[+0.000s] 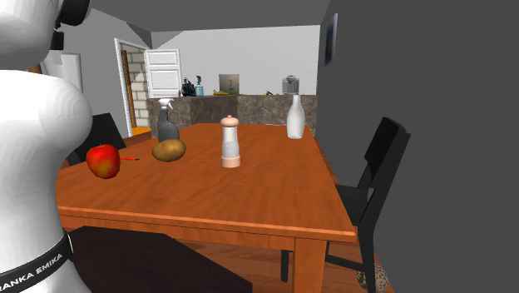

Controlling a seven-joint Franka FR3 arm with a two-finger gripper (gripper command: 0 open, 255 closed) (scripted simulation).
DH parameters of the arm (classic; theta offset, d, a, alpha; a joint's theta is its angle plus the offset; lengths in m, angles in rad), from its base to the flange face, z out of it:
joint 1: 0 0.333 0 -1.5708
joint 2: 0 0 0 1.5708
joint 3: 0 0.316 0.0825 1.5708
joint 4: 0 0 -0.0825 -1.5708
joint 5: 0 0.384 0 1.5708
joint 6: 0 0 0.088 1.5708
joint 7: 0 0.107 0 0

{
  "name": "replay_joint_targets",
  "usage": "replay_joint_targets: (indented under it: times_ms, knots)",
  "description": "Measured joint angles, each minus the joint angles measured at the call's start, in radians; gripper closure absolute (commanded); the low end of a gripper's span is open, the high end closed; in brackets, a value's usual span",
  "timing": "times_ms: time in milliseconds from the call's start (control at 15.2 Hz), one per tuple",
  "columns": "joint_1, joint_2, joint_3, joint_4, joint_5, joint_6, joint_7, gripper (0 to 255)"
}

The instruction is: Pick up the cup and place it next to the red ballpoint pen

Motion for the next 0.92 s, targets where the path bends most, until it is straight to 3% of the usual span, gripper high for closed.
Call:
replay_joint_targets:
  times_ms: [396, 924]
  knots:
    - [-0.076, -0.061, 0.017, -0.187, 0.043, 0.122, 0.014, 255]
    - [-0.133, -0.097, 0.023, -0.356, 0.068, 0.254, 0.019, 255]
